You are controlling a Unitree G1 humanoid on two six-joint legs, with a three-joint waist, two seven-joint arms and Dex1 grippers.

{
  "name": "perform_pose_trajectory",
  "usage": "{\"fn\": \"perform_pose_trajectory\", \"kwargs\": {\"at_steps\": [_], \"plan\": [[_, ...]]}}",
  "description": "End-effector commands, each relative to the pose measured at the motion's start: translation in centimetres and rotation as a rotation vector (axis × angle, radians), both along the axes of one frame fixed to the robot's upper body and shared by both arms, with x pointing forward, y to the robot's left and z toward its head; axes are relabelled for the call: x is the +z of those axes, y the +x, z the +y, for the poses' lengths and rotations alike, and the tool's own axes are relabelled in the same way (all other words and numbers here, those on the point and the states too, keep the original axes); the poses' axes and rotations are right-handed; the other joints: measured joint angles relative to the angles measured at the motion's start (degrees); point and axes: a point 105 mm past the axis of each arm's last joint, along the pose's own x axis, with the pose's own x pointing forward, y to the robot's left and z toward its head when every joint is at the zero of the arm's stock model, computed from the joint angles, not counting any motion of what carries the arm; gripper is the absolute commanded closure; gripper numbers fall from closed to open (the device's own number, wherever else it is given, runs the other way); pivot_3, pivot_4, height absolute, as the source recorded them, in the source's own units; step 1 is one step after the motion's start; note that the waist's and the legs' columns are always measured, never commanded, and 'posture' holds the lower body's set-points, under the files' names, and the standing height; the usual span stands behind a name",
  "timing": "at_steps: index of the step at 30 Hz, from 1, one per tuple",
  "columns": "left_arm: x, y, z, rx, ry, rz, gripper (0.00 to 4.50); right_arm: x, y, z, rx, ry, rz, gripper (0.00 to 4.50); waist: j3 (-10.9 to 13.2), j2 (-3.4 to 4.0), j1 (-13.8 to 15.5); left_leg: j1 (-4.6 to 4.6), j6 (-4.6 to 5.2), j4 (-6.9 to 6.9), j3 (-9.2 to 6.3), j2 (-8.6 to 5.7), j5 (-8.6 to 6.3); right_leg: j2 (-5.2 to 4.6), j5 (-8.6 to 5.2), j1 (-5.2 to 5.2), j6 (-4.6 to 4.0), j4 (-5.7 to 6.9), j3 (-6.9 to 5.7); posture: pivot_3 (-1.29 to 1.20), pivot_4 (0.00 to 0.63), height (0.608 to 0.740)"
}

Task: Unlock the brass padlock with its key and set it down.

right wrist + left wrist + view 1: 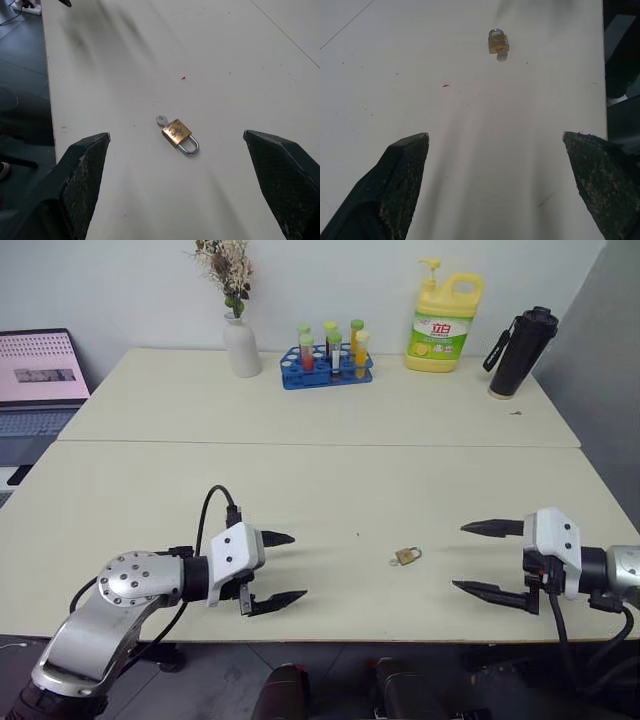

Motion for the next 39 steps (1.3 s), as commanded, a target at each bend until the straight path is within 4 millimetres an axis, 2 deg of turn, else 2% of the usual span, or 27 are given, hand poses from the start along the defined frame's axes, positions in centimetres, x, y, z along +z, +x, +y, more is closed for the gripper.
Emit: {"fn": "perform_pose_trajectory", "kwargs": {"at_steps": [1, 10, 14, 19, 26, 32, 39], "plan": [[1.1, -0.2, -0.8, -0.038, -0.025, -0.036, 0.01, 0.4, 0.2, -0.2, 0.008, -0.017, -0.023, 0.00, 0.0, 0.00, 0.0, 0.00, 0.00, 0.00, 0.00, 0.00, 0.00, 0.00, 0.00, 0.00, 0.00, 0.00, 0.00, 0.00, 0.150, 0.740], [1.0, -0.1, -1.4, -0.045, 0.002, -0.046, 0.01, -0.3, 0.6, 0.2, 0.035, -0.063, -0.038, 0.00, 0.0, 0.00, 0.0, 0.02, 0.00, 0.00, 0.01, 0.02, 0.00, 0.00, 0.00, 0.00, 0.00, 0.00, 0.01, 0.00, 0.150, 0.740], [0.8, -0.3, -2.1, -0.083, 0.019, -0.044, 0.01, -1.5, 1.3, 1.1, 0.094, -0.118, -0.023, 0.00, 0.0, 0.00, -0.1, 0.02, 0.00, 0.01, 0.02, 0.01, 0.00, 0.02, 0.00, 0.00, 0.00, 0.01, 0.01, 0.00, 0.150, 0.740], [1.1, -0.2, -2.8, -0.112, 0.017, -0.067, 0.01, -2.5, 2.8, 2.0, 0.135, -0.127, 0.017, 0.00, 0.0, 0.01, -0.1, 0.02, 0.00, 0.01, 0.01, 0.01, 0.00, 0.06, 0.00, -0.01, 0.00, 0.03, 0.01, 0.00, 0.150, 0.740], [0.8, -1.7, -3.8, -0.187, -0.003, -0.020, 0.01, -4.7, 5.2, 3.6, 0.229, -0.174, 0.072, 0.00, 0.0, 0.01, -0.2, 0.02, 0.00, 0.01, 0.01, 0.01, 0.00, 0.07, 0.01, -0.02, -0.01, 0.03, 0.00, 0.00, 0.150, 0.740], [0.7, -2.3, -4.0, -0.227, 0.009, -0.038, 0.01, -5.8, 7.0, 4.3, 0.265, -0.206, 0.072, 0.00, 0.0, 0.02, -0.1, 0.02, 0.00, 0.02, 0.01, 0.00, 0.00, 0.06, 0.01, -0.03, -0.02, 0.04, 0.01, 0.00, 0.150, 0.740], [0.2, -2.3, -3.9, -0.234, 0.028, -0.050, 0.01, -7.1, 7.5, 4.5, 0.278, -0.222, 0.092, 0.00, 0.0, 0.02, -0.1, 0.01, 0.00, 0.03, 0.02, 0.00, 0.00, 0.06, 0.02, -0.03, -0.04, 0.06, 0.02, 0.00, 0.150, 0.740]]}}
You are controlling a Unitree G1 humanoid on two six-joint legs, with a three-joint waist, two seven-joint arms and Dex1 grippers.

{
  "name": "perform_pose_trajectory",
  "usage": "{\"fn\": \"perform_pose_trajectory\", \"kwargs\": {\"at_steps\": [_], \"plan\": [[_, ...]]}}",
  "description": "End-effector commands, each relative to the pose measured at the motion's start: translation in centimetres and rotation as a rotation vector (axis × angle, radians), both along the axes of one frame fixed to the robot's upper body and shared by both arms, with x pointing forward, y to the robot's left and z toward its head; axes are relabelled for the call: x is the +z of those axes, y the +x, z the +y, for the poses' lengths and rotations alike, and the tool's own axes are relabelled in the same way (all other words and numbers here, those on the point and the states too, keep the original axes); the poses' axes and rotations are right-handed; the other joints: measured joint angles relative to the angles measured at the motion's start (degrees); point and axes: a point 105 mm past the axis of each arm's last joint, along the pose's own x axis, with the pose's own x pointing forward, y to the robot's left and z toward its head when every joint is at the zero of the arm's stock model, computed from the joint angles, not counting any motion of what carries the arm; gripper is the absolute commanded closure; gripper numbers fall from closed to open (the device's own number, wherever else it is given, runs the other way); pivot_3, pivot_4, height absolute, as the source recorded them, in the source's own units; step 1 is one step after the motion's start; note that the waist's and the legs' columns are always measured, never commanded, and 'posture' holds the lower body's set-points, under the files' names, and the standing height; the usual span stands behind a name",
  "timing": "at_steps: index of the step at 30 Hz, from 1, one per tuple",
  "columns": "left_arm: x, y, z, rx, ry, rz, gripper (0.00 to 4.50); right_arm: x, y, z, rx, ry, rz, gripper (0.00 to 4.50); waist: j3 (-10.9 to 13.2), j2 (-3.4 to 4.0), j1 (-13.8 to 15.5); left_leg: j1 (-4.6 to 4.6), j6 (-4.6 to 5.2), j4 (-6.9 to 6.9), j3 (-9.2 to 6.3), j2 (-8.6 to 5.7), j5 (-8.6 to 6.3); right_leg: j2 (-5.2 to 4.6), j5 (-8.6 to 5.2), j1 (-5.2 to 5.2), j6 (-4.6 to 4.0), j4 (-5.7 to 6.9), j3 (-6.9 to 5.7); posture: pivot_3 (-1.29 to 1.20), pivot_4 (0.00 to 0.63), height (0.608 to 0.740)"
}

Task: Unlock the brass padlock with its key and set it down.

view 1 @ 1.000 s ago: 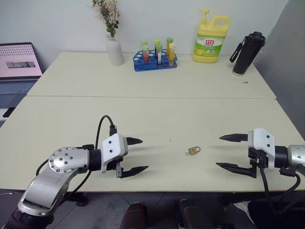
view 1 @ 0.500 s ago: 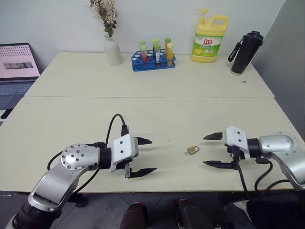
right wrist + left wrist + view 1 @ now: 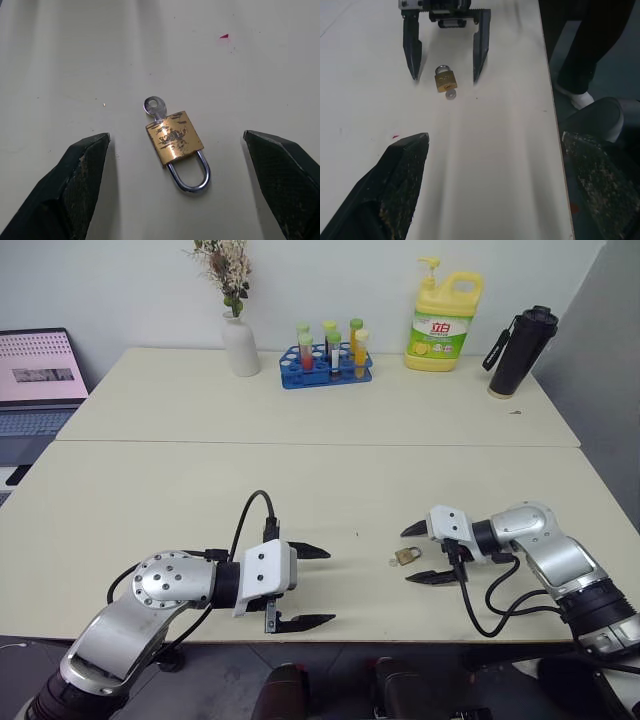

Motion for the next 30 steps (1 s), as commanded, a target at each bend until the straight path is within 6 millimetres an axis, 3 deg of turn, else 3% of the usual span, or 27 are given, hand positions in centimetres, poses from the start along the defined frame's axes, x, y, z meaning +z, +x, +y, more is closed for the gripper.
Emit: {"fn": "perform_pose_trajectory", "kwargs": {"at_steps": [1, 3, 6, 14, 15, 18, 24, 28, 30], "plan": [[0.1, -0.4, -0.2, -0.031, 0.005, -0.031, 0.01, 0.0, 0.3, 0.0, 0.020, -0.024, -0.024, 0.00, 0.0, 0.00, 0.0, 0.01, 0.00, 0.00, 0.00, 0.01, 0.00, -0.01, 0.00, 0.01, 0.00, 0.00, 0.00, 0.00, 0.150, 0.740], [0.0, -0.4, -0.2, -0.033, 0.008, -0.032, 0.01, -0.4, 0.4, -0.1, 0.016, -0.035, -0.019, 0.00, 0.0, -0.01, 0.0, 0.03, 0.00, 0.00, 0.00, 0.01, 0.00, -0.01, 0.00, 0.02, 0.01, 0.00, 0.00, 0.00, 0.150, 0.740], [-0.1, -0.3, -0.1, -0.034, 0.011, -0.037, 0.00, -0.7, 0.7, -0.2, 0.014, -0.048, -0.032, 0.62, 0.0, 0.00, 0.0, 0.07, 0.00, 0.01, -0.01, 0.04, 0.00, -0.01, 0.00, 0.05, 0.00, 0.02, 0.00, 0.00, 0.150, 0.740], [-0.7, 0.0, 0.2, -0.026, 0.015, -0.039, 0.00, -0.8, 0.7, 0.4, 0.030, -0.046, -0.081, 3.40, 0.0, 0.01, 0.0, 0.12, 0.00, 0.02, 0.01, 0.06, 0.00, -0.01, 0.01, 0.07, 0.00, 0.06, 0.00, 0.00, 0.150, 0.740], [-0.8, 0.1, 0.2, -0.024, 0.015, -0.038, 0.00, -0.8, 0.7, 0.5, 0.032, -0.048, -0.090, 3.57, 0.0, 0.01, 0.0, 0.12, 0.00, 0.02, 0.01, 0.06, 0.00, -0.01, 0.01, 0.07, 0.00, 0.06, 0.00, 0.00, 0.150, 0.740], [-1.0, 0.4, 0.5, 0.005, -0.003, -0.024, 0.00, -0.2, 0.7, 0.6, 0.014, -0.025, -0.125, 3.56, 0.0, 0.01, 0.0, 0.12, 0.00, 0.02, 0.01, 0.06, 0.00, -0.01, 0.01, 0.07, 0.00, 0.07, 0.00, 0.00, 0.150, 0.740], [0.0, 3.2, 0.9, 0.145, -0.100, -0.036, 0.00, 2.6, 1.2, 0.4, -0.108, 0.078, -0.229, 3.56, 0.0, 0.02, 0.0, 0.05, 0.00, 0.04, -0.02, 0.05, 0.00, -0.02, 0.01, 0.03, 0.00, 0.08, 0.00, 0.00, 0.150, 0.740], [1.6, 5.4, 0.8, 0.220, -0.200, 0.006, 0.00, 4.8, 0.4, 0.2, -0.144, 0.082, -0.419, 3.56, 0.0, 0.01, 0.2, -0.01, 0.00, 0.04, -0.08, 0.00, 0.00, 0.00, 0.01, 0.02, 0.02, 0.07, -0.07, 0.00, 0.150, 0.740], [2.7, 5.9, 0.3, 0.217, -0.262, 0.046, 0.00, 6.4, 0.5, 0.4, -0.161, 0.061, -0.612, 3.56, 0.0, 0.01, 0.2, -0.04, 0.00, 0.03, -0.08, 0.00, 0.00, 0.00, 0.00, 0.01, 0.03, 0.04, -0.05, 0.00, 0.150, 0.740]]}}
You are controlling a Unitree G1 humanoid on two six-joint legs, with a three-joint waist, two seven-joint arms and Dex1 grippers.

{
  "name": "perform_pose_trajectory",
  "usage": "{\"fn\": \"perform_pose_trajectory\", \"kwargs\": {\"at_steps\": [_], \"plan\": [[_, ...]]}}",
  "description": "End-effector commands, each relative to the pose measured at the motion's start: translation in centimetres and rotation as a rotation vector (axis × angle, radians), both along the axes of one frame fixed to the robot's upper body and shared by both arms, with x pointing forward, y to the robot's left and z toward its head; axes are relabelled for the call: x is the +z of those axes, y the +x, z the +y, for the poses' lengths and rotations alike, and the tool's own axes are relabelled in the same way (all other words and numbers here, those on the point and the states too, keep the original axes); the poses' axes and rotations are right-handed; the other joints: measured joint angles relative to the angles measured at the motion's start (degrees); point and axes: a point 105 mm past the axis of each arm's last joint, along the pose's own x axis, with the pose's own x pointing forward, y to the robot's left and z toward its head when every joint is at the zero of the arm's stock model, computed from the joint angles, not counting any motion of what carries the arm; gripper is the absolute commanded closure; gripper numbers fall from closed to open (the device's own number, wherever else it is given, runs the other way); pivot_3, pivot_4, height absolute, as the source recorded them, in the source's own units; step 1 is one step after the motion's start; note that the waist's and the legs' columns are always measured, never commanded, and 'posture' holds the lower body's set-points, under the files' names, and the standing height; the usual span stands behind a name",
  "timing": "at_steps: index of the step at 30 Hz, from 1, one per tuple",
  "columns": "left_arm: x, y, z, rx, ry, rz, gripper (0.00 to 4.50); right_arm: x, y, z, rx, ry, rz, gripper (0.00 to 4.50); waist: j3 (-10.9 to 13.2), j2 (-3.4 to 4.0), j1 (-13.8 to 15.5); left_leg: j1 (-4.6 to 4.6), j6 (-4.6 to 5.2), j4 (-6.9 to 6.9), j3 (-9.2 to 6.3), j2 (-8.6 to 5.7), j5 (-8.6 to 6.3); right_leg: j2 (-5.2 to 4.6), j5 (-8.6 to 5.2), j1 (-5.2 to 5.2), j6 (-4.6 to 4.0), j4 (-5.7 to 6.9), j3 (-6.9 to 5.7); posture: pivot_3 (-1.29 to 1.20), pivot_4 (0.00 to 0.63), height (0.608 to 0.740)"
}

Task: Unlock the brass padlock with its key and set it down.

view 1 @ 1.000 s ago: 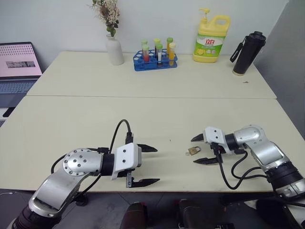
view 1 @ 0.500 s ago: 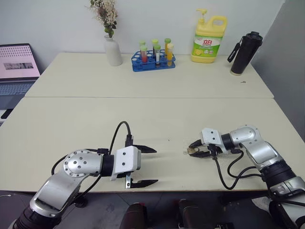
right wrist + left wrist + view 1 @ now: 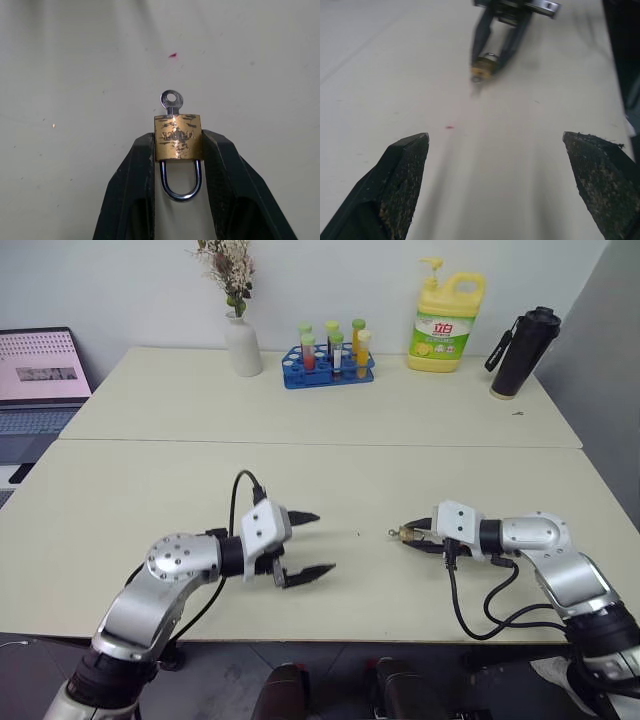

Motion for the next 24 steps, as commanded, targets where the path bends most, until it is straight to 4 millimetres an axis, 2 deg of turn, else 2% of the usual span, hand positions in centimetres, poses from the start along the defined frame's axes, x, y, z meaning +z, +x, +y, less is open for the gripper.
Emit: {"fn": "perform_pose_trajectory", "kwargs": {"at_steps": [1, 7, 11, 18, 24], "plan": [[2.4, 0.8, -0.7, -0.010, -0.109, 0.025, 0.00, 4.2, 0.1, 0.5, -0.036, -0.036, -0.368, 3.56, 0.0, 0.00, 0.0, -0.02, 0.00, 0.00, 0.00, -0.03, 0.00, 0.00, 0.00, 0.00, 0.00, 0.00, 0.00, 0.00, 0.150, 0.740], [4.4, 2.4, -2.0, -0.045, -0.133, 0.039, 0.00, 6.2, -1.2, 1.7, 0.014, -0.152, -0.768, 3.56, 0.0, -0.01, -0.2, 0.01, -0.02, 0.00, 0.05, -0.06, 0.01, 0.04, 0.00, -0.02, 0.02, 0.01, 0.01, 0.00, 0.150, 0.740], [5.2, 3.2, -3.1, -0.070, -0.124, 0.051, 0.00, 7.1, -1.5, 2.5, 0.047, -0.165, -0.916, 3.56, 0.0, -0.02, -0.2, 0.02, -0.03, 0.00, 0.09, -0.06, 0.01, 0.04, 0.00, -0.02, 0.02, 0.02, 0.02, 0.00, 0.150, 0.740], [6.6, 4.9, -5.4, -0.108, -0.144, 0.091, 0.00, 7.9, -1.4, 3.8, 0.093, -0.137, -1.023, 3.56, 0.0, -0.02, -0.1, 0.00, -0.03, 0.04, 0.08, -0.11, 0.02, 0.05, 0.01, 0.00, 0.01, 0.03, 0.03, 0.00, 0.150, 0.740], [6.8, 5.0, -5.7, -0.128, -0.165, 0.138, 0.00, 8.2, -1.6, 4.3, 0.111, -0.109, -1.051, 3.56, 0.0, -0.02, -0.2, -0.01, -0.03, 0.02, 0.06, -0.07, 0.02, 0.05, 0.02, -0.03, -0.02, 0.03, 0.08, 0.00, 0.150, 0.740]]}}
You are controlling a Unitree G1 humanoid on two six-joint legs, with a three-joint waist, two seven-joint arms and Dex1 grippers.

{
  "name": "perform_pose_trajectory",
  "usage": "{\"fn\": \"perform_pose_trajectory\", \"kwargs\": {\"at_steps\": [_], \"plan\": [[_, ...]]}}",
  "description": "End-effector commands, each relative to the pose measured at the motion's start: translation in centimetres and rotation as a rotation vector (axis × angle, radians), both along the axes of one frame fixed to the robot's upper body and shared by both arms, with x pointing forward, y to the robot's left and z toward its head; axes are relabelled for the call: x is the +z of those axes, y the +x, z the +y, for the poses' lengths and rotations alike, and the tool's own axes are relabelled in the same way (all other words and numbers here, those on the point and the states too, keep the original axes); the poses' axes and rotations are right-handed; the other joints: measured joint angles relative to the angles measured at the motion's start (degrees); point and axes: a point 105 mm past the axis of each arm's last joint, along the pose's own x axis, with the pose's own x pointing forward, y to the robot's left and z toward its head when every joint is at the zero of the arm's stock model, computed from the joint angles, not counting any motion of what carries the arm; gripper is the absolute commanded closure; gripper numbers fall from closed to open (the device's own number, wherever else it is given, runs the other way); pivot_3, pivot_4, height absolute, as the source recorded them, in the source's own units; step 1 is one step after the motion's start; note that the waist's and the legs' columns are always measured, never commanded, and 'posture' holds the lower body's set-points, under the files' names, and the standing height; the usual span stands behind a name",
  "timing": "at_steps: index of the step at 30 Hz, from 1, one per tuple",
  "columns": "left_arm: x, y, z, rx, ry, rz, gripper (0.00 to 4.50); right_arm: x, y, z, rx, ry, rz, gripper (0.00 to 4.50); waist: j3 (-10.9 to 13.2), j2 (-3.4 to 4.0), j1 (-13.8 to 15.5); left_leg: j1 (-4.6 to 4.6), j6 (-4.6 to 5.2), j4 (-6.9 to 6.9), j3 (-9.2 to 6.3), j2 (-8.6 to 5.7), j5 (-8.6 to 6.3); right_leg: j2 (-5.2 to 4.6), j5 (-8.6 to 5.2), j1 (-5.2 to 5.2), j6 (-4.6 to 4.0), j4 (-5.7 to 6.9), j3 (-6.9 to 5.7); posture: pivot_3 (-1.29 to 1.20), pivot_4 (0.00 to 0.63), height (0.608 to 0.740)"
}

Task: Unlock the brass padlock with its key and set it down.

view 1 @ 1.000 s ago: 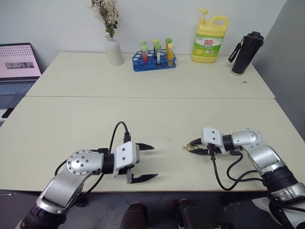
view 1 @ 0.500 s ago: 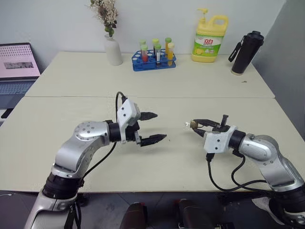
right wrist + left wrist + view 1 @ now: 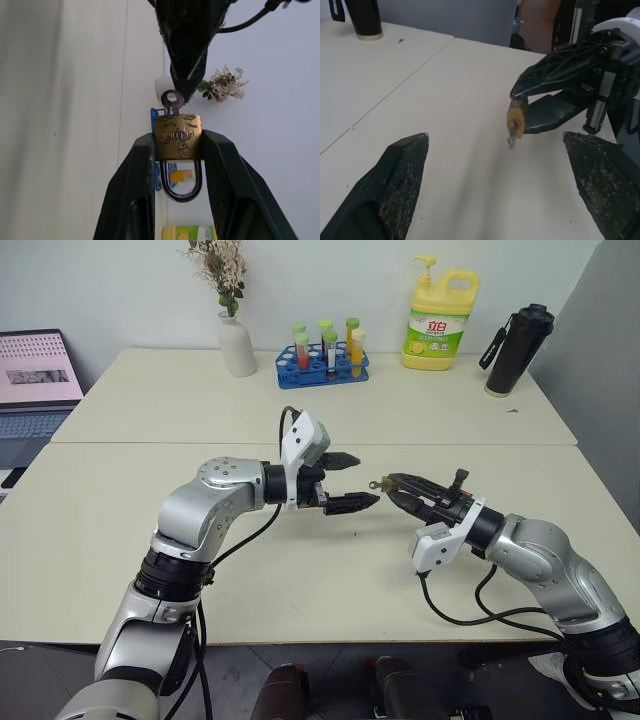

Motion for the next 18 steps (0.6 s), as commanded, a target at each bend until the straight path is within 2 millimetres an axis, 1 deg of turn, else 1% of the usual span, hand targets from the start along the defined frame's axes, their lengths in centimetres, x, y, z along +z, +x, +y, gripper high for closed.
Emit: {"fn": "perform_pose_trajectory", "kwargs": {"at_steps": [1, 5, 7, 11, 12, 15, 18], "plan": [[1.13, -0.43, -0.32, -0.046, -0.022, -0.010, 0.00, 1.42, -0.29, 0.36, 0.028, 0.023, -0.062, 3.56, 0.0, 0.00, 0.0, 0.00, 0.00, 0.00, 0.00, 0.00, 0.00, 0.00, 0.00, 0.00, -0.01, 0.00, 0.00, 0.00, 0.150, 0.740], [1.21, -0.48, -0.24, -0.052, -0.022, 0.000, 0.00, 1.41, -0.30, 0.37, 0.030, 0.025, -0.061, 3.56, 0.0, 0.00, 0.1, -0.01, 0.00, 0.01, -0.01, -0.01, 0.00, -0.02, 0.01, 0.00, -0.01, 0.00, 0.00, 0.00, 0.150, 0.740], [1.34, -0.38, -0.18, -0.054, -0.030, 0.012, 0.40, 1.47, -0.32, 0.39, 0.032, 0.028, -0.063, 3.56, 0.0, 0.00, 0.1, 0.00, 0.00, 0.01, 0.00, -0.01, 0.00, -0.02, 0.01, 0.00, -0.01, 0.00, 0.01, 0.00, 0.150, 0.740], [1.64, -0.42, -0.35, -0.068, -0.045, 0.010, 1.49, 1.39, -0.42, 0.45, 0.037, 0.028, -0.060, 3.56, 0.0, 0.00, 0.1, 0.00, 0.00, 0.01, 0.00, -0.01, 0.00, -0.01, 0.00, 0.00, -0.01, 0.01, 0.00, 0.00, 0.150, 0.740], [1.67, -0.39, -0.35, -0.071, -0.042, 0.003, 1.90, 1.37, -0.40, 0.44, 0.036, 0.029, -0.058, 3.56, 0.0, 0.00, 0.1, 0.00, 0.00, 0.01, 0.00, -0.01, 0.00, -0.01, 0.01, 0.00, -0.01, 0.01, 0.00, 0.00, 0.150, 0.740], [1.71, -0.21, -0.27, -0.070, -0.035, -0.002, 2.79, 1.37, -0.35, 0.41, 0.035, 0.031, -0.055, 3.56, 0.0, 0.00, 0.1, 0.00, 0.00, 0.01, 0.00, -0.01, 0.00, -0.02, 0.01, 0.00, -0.02, 0.01, 0.00, 0.00, 0.150, 0.740], [1.63, -0.69, -0.32, -0.108, -0.021, 0.001, 3.77, 1.51, -0.39, 0.46, 0.039, 0.035, -0.053, 3.56, 0.0, 0.00, 0.1, 0.00, 0.00, 0.01, 0.00, -0.01, 0.00, -0.01, 0.01, 0.00, -0.02, 0.01, 0.00, 0.00, 0.150, 0.740]]}}
